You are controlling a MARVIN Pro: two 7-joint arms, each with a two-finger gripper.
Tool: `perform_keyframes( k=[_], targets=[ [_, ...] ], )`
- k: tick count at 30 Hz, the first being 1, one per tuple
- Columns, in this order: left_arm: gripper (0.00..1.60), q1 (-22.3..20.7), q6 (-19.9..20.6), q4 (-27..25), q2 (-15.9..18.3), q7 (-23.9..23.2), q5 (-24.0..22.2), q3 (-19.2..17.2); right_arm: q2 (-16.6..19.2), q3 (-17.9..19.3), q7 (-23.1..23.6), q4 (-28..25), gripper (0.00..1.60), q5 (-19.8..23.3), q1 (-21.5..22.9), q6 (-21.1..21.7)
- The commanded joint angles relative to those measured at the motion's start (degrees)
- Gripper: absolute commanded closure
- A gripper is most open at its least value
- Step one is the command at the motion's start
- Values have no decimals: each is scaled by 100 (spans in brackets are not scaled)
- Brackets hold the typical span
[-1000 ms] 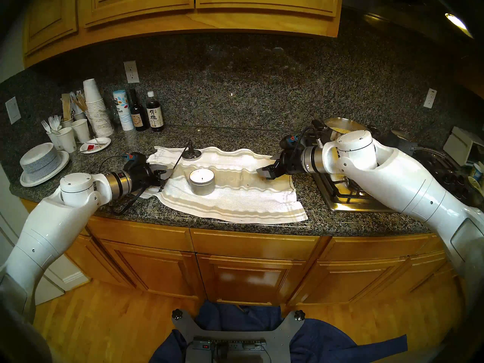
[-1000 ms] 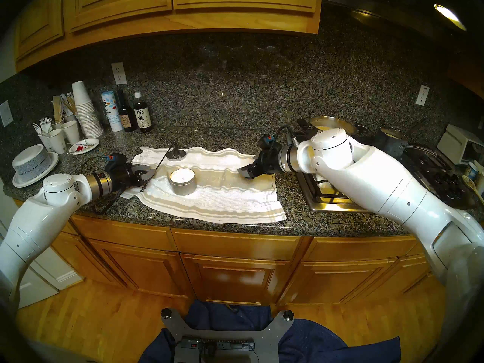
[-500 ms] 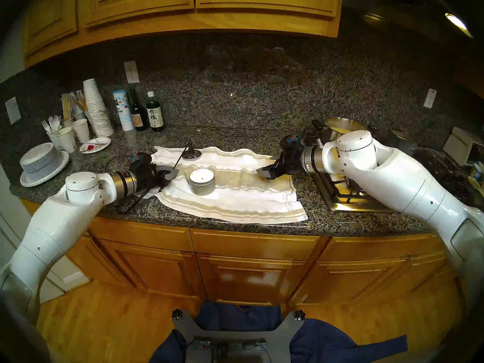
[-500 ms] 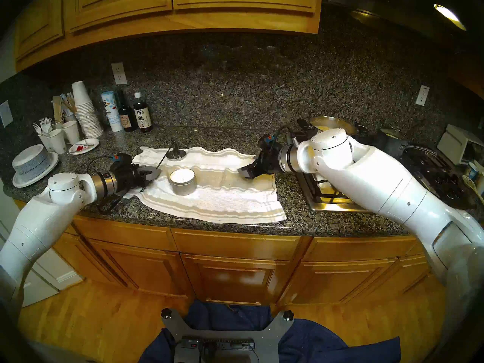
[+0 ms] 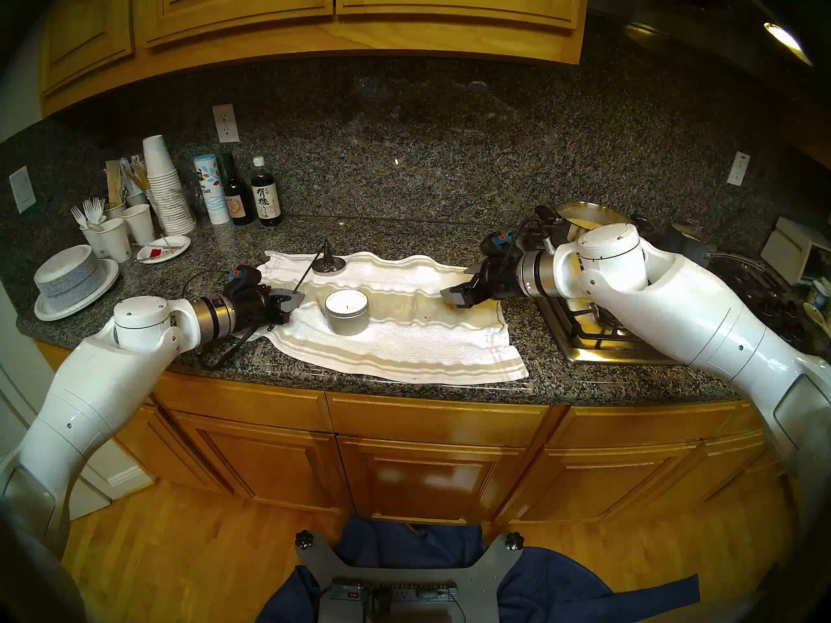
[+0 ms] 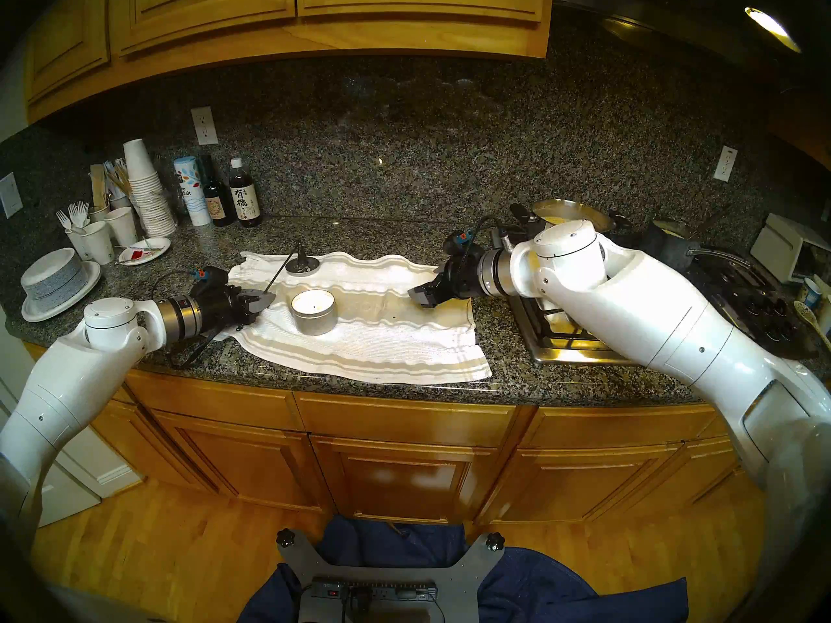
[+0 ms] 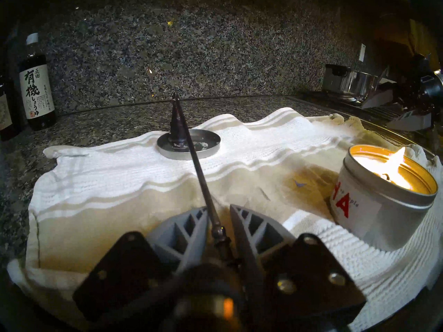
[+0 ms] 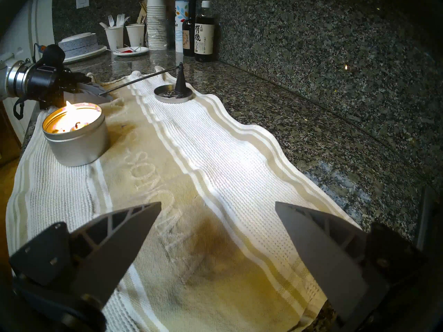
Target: Put out candle flame
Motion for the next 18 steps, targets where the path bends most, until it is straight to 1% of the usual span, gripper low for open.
perform_keyframes(
  k=[1, 2, 5, 8, 14, 16, 18],
  targets=[
    [100, -90, -107, -280, 207, -28, -76, -280, -11, 163, 8, -41, 0, -11, 216, -62],
    [109, -79, -138, -306, 234, -43, -65, -297, -11, 163, 8, -41, 0, -11, 216, -62],
    [160, -43, -205, -342, 287, -118, -66, -340, -11, 162, 8, -41, 0, -10, 216, -62],
    [160, 10, -265, -344, 305, -144, -42, -354, -11, 162, 10, -40, 0, -11, 218, -64],
    [160, -2, -276, -163, 211, -151, -102, -372, -11, 161, 13, -39, 0, -12, 220, -66],
    [160, -19, -311, -92, 208, -244, -155, -403, -11, 161, 12, -39, 0, -12, 219, -65],
    [160, -9, -419, -83, 296, -376, -143, -440, -10, 161, 9, -40, 0, -10, 218, -64]
  ],
)
